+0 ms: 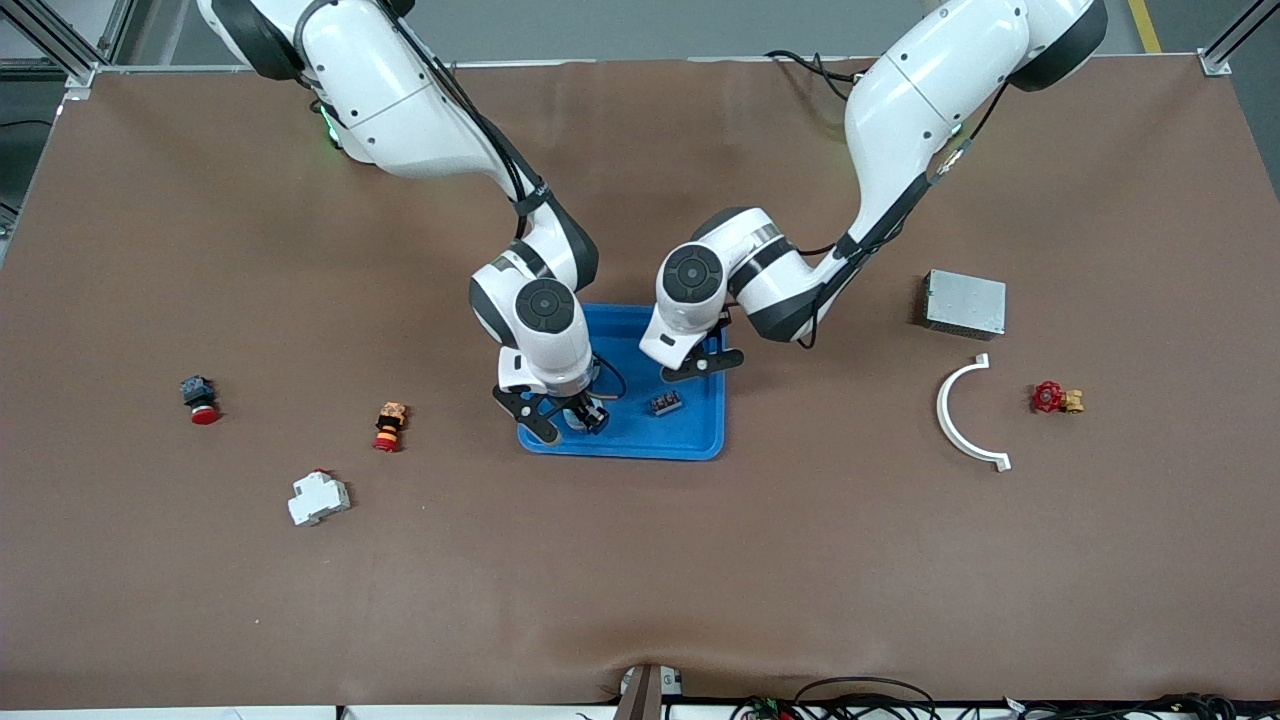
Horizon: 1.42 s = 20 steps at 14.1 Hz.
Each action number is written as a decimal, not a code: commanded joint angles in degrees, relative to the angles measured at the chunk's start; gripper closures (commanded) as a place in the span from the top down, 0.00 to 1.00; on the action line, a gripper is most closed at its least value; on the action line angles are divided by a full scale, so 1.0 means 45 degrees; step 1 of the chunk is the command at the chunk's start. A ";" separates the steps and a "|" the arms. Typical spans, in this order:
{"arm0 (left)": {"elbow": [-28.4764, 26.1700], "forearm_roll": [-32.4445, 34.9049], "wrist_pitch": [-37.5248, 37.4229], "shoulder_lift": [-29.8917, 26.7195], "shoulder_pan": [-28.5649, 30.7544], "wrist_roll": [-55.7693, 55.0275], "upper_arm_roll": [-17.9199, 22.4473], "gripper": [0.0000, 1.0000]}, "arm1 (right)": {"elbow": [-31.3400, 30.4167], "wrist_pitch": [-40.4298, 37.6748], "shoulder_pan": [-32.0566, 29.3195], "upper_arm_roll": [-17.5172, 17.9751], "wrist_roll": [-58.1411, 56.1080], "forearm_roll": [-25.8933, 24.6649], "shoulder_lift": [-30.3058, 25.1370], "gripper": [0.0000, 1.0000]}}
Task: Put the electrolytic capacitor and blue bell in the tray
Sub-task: 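Lower the capacitor into the tray with the left gripper while the right gripper follows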
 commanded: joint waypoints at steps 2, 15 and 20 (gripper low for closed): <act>0.0203 0.0047 -0.0169 -0.0506 0.0203 -0.0241 0.0071 1.00 | 0.0555 -0.0001 0.0219 -0.0113 0.0526 -0.0303 0.0560 0.00; 0.3382 -0.0167 -0.5809 -0.3927 0.3774 0.6219 0.0012 1.00 | 0.0438 -0.0216 -0.0210 -0.0094 -0.0021 -0.1319 0.0541 0.99; 0.3484 -0.0910 -0.7569 -0.5914 0.5198 0.7529 -0.0027 1.00 | 0.0555 -0.0274 -0.0210 -0.0074 -0.0079 -0.1163 0.0404 1.00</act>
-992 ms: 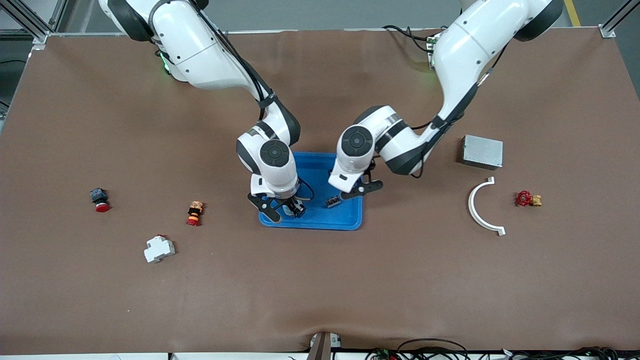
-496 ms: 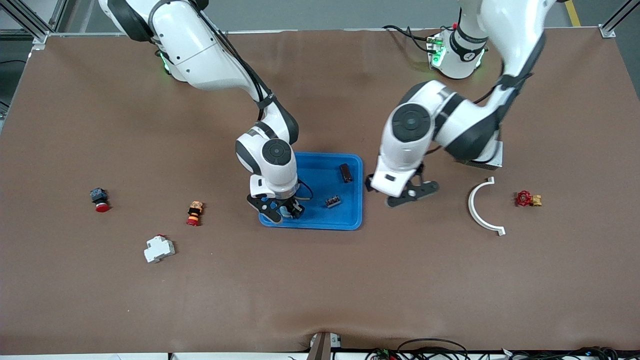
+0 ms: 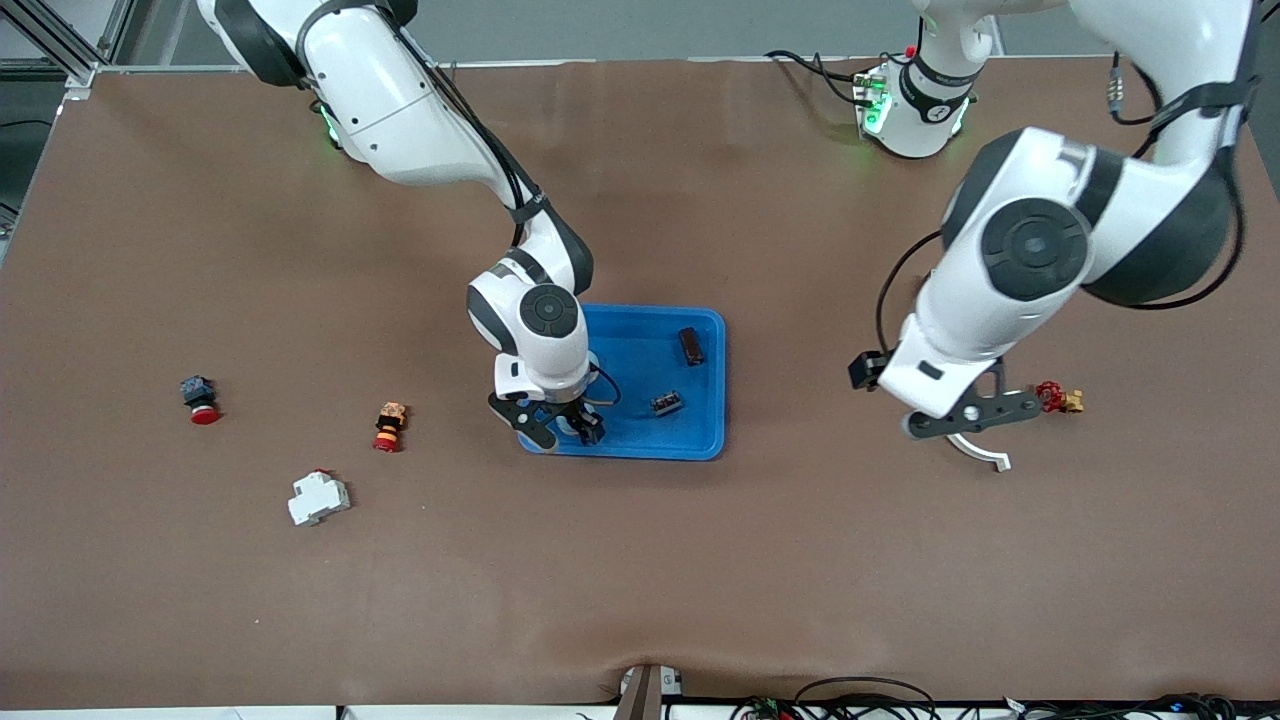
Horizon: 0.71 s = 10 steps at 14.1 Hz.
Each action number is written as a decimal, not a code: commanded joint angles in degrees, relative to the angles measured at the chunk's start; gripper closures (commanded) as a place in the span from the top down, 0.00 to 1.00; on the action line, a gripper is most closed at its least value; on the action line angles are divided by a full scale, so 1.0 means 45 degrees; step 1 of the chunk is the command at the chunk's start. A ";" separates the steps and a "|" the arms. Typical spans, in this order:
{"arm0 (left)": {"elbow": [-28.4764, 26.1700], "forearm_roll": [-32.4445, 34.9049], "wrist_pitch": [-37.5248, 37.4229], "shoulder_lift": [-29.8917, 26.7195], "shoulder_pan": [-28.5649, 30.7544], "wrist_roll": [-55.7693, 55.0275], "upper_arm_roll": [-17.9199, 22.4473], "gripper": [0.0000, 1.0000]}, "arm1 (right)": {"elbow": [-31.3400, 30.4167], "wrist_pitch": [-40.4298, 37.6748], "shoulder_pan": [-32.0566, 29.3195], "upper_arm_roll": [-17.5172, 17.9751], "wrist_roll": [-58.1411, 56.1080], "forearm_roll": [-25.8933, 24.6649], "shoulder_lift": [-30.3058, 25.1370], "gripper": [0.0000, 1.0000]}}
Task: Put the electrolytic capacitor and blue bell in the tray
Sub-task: 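Release the bell into the tray with the right gripper while the left gripper withdraws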
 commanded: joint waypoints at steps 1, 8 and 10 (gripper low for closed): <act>-0.0197 -0.0405 -0.0981 -0.1754 0.1049 0.1205 -0.0096 1.00 | 0.0398 -0.0128 -0.0160 0.0107 -0.0066 -0.0074 0.0134 1.00; -0.0469 -0.0776 -0.1863 -0.3340 0.1894 0.3497 0.0098 1.00 | 0.2952 -0.5297 -0.1718 0.1472 -0.2091 0.1851 -0.0762 1.00; -0.1150 -0.2095 -0.2040 -0.4099 0.0809 0.3788 0.1902 1.00 | 0.3656 -0.6975 -0.2461 0.1474 -0.4136 0.2542 -0.1134 1.00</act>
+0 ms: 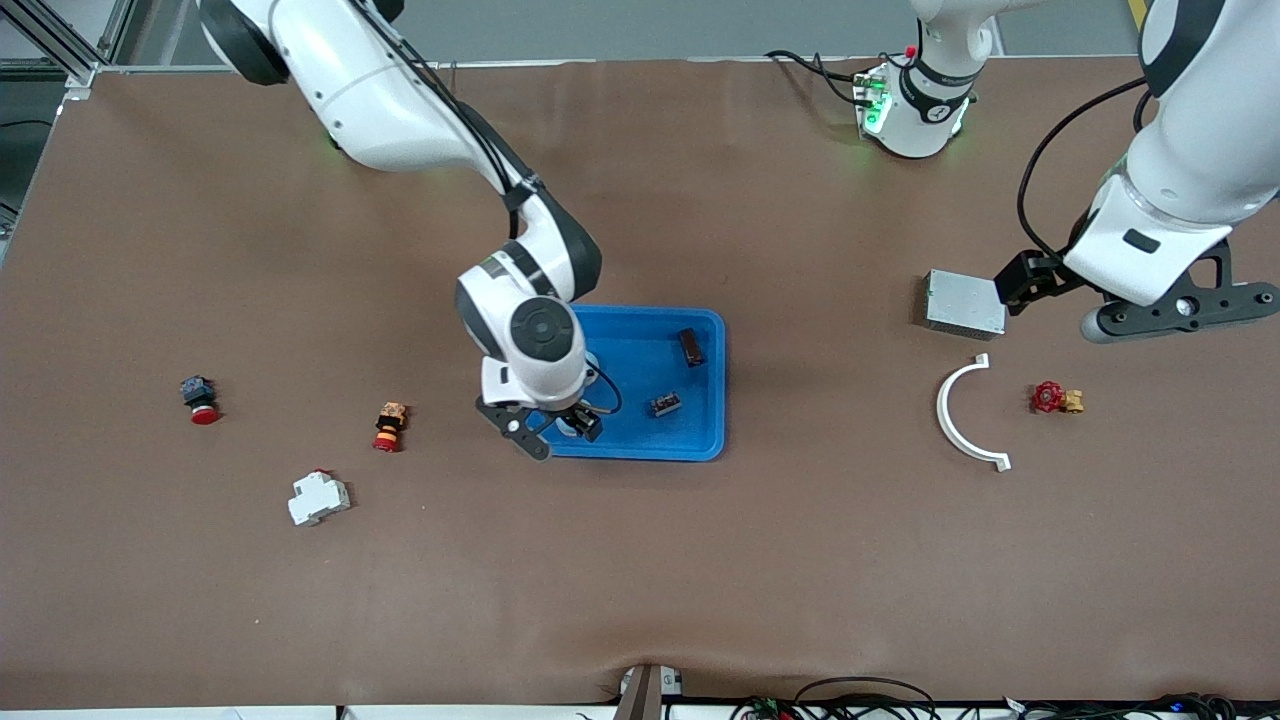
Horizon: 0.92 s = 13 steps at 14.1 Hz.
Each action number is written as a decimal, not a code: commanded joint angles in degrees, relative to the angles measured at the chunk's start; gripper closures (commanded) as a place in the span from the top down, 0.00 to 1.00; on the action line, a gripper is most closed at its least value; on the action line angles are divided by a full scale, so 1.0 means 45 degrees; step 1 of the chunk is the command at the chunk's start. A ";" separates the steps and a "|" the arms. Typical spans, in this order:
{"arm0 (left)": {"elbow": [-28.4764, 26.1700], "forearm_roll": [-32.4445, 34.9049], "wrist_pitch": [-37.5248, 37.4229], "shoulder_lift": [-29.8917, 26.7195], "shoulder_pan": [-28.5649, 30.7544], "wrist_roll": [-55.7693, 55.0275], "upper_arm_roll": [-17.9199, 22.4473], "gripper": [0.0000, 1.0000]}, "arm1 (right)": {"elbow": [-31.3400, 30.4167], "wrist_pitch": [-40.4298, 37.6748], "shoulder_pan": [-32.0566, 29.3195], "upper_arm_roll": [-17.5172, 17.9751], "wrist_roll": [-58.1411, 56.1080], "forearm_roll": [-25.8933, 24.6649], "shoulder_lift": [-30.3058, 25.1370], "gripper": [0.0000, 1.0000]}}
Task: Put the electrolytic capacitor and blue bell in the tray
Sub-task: 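Release the bell into the tray with the right gripper while the left gripper withdraws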
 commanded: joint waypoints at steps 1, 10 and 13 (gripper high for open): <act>-0.1118 -0.1765 -0.0002 -0.1271 -0.1545 0.0623 0.2548 1.00 | 0.0533 -0.1809 -0.1381 0.0341 -0.3195 0.0536 -0.0864 1.00; -0.1609 -0.2025 -0.0215 -0.2464 -0.2529 0.1815 0.3711 1.00 | -0.0443 -0.3961 -0.5794 0.0242 -1.5194 -0.0695 -0.3737 1.00; -0.1609 -0.2025 -0.0313 -0.2582 -0.2548 0.1816 0.3555 1.00 | -0.0384 -0.4138 -0.7045 0.0242 -1.6681 -0.0695 -0.4187 1.00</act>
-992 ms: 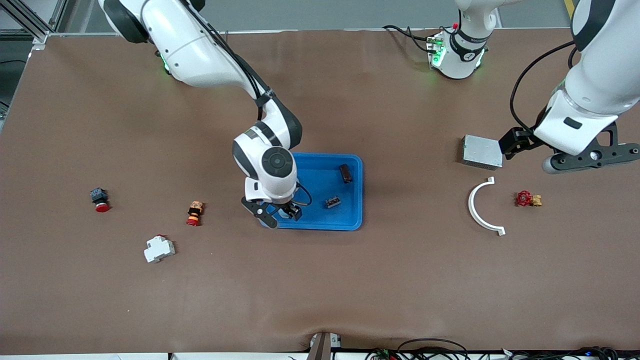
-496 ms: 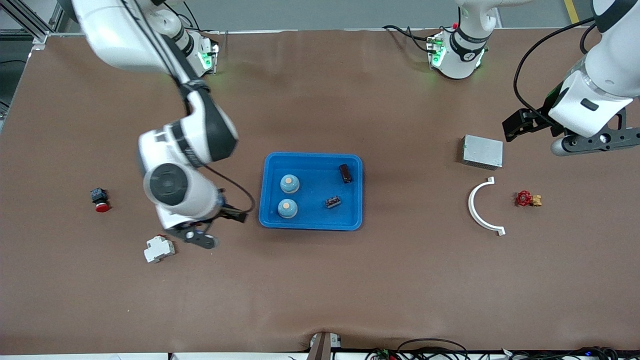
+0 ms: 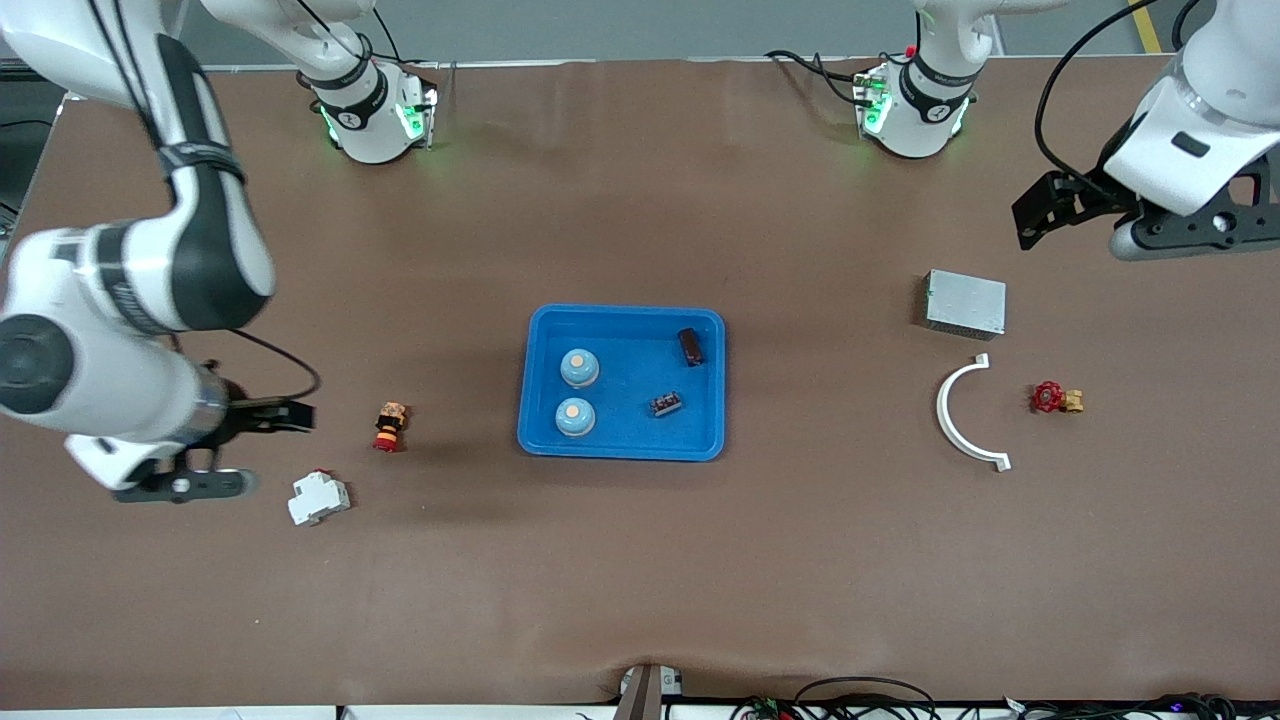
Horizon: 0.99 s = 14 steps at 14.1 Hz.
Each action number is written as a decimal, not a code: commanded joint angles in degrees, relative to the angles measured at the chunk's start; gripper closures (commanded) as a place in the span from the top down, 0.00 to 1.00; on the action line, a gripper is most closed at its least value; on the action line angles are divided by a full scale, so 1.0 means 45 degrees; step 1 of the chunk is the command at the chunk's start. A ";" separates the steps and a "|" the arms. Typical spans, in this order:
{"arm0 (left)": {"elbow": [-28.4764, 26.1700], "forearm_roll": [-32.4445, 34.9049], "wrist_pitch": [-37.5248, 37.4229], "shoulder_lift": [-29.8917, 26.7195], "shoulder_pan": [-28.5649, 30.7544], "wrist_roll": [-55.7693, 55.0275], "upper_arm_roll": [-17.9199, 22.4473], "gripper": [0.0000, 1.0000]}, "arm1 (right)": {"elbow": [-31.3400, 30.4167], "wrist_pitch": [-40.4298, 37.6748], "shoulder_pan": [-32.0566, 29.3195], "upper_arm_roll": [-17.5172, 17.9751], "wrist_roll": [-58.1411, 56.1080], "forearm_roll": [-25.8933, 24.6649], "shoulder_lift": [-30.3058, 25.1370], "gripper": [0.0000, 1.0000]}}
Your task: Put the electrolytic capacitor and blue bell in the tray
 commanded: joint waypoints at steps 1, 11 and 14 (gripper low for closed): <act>-0.0321 -0.0196 -0.0124 -0.0430 -0.0049 0.0338 0.0010 1.00 | -0.0560 -0.0228 -0.0982 0.0283 -0.1444 -0.0132 -0.0775 1.00; -0.0438 -0.0216 -0.0534 -0.0763 0.0010 0.0963 0.0186 1.00 | -0.2278 -0.0524 -0.2017 0.0302 0.0113 0.1288 -0.3587 1.00; -0.0458 -0.0235 -0.0593 -0.0861 0.0595 0.1313 0.0186 1.00 | -0.2336 -0.0698 -0.2507 0.0283 0.0074 0.1860 -0.4230 1.00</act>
